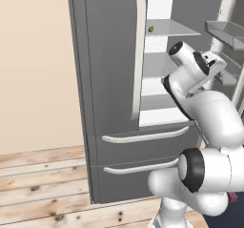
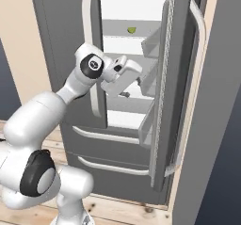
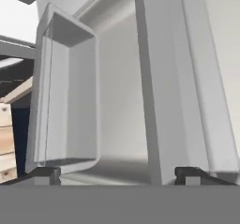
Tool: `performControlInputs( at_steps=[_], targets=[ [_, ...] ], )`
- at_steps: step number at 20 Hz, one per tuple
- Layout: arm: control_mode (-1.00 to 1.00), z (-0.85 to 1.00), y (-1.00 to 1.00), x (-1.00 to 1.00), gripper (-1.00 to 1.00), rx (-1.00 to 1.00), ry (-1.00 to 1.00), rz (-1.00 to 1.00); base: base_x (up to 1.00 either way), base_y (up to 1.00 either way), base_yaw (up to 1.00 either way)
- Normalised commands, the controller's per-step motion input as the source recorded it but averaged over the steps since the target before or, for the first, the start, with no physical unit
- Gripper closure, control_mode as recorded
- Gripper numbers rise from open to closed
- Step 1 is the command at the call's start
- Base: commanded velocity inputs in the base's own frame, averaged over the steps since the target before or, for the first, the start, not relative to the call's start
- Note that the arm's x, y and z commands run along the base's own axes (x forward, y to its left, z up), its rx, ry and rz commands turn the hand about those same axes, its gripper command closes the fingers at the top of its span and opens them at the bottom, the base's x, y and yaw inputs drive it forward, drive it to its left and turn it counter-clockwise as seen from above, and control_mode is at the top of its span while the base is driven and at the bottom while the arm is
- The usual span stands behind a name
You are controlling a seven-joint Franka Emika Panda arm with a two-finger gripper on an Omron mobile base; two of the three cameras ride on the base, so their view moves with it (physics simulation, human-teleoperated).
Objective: There is a bowl on the dining counter. Grab a lemon wedge from the fridge and place it in the bowl. Then get the liquor bottle and glass cup from the cabinet and place them next to the bowl.
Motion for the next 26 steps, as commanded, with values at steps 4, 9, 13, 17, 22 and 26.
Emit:
performControlInputs(
  at_steps=[4, 9, 13, 17, 22, 26],
  targets=[
    [-1.00, 0.01, -0.65, -0.05, -1.00, 0.00, 0.00, -0.05, 0.00, 0.00, 0.00],
    [-1.00, 0.01, -0.40, 0.04, -1.00, 0.00, 0.00, 0.00, 0.00, 0.00, 0.00],
    [-1.00, 0.00, 0.16, -0.55, -1.00, 0.00, -0.03, 0.07, 0.00, 0.00, 0.00],
    [-1.00, -0.06, 0.85, -0.49, -1.00, 0.02, -0.02, 0.14, 0.00, 0.00, 0.00],
    [-1.00, -0.15, 1.00, -0.15, -1.00, 0.17, -0.05, 0.21, 0.00, 0.00, 0.00],
    [-1.00, -0.20, 0.96, 0.01, -1.00, 0.26, -0.04, 0.31, 0.00, 0.00, 0.00]
  ],
)
